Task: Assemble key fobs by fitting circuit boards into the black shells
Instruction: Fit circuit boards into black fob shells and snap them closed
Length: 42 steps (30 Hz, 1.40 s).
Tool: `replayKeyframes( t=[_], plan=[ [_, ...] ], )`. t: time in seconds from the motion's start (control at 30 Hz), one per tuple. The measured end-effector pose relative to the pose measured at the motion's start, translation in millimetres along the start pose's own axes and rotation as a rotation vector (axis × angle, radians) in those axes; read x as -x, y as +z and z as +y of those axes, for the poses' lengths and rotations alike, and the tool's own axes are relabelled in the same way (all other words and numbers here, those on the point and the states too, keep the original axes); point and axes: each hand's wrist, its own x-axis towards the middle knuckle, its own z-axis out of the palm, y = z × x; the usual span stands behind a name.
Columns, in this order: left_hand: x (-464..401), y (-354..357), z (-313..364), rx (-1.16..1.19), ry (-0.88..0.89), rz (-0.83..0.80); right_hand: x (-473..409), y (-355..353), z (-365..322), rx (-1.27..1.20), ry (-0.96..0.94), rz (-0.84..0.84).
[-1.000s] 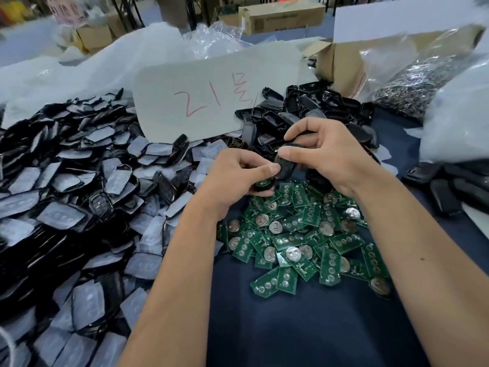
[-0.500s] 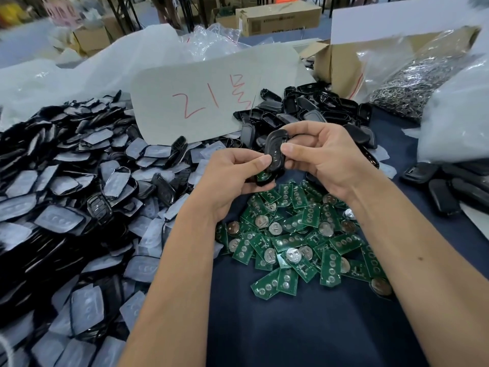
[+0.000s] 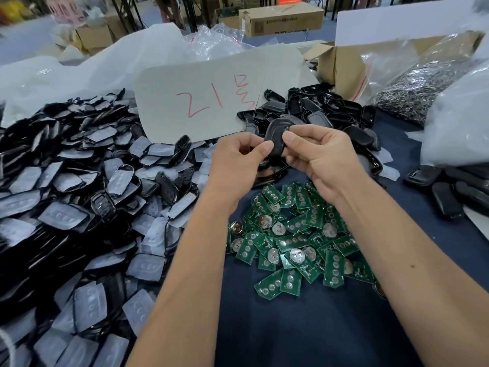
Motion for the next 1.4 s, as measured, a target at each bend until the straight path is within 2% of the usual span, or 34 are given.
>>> replayKeyframes(
  t=[0.1, 0.2, 0.27, 0.33, 0.47, 0.57, 0.67, 0.83, 1.07, 1.4],
  plan=[
    [-0.1, 8.6, -7.5, -0.57, 0.263, 0.182, 3.3, 11.5, 9.8, 0.149, -0.057, 0.118],
    [3.3, 13.4, -10.9, -0.693, 0.411, 0.166, 5.6, 14.0, 15.2, 0.152, -0.058, 0.164],
    [3.4, 12.8, -11.6, -0.65, 0.44, 0.137, 3.7, 9.3, 12.6, 0.112, -0.03, 0.132],
    [3.0, 11.9, -11.4, -0.535, 0.404, 0.143, 0.0, 0.1, 6.3, -0.027, 0.033, 0.02],
    [1.9, 5.2, -8.1, 0.098, 0.122, 0.204, -2.9, -19.3, -2.8, -0.342, 0.205, -0.226],
    [2.4, -0.4, -7.1, 0.33, -0.005, 0.163, -3.9, -26.2, -0.8, -0.379, 0.233, -0.288],
    [3.8, -1.5, -6.8, 0.447, -0.034, 0.123, -4.4, -27.1, -1.1, -0.354, 0.235, -0.315],
    [2.9, -3.4, -8.4, 0.465, -0.05, 0.098, -3.4, -25.8, -4.2, -0.298, 0.192, -0.408],
    [2.2, -2.3, -9.6, 0.431, -0.095, 0.123, -4.4, -22.5, -1.7, -0.159, 0.163, -0.31],
    [0.3, -1.1, -12.0, 0.4, -0.09, 0.119, -1.4, -19.9, -5.4, -0.099, 0.159, -0.276]
  ],
)
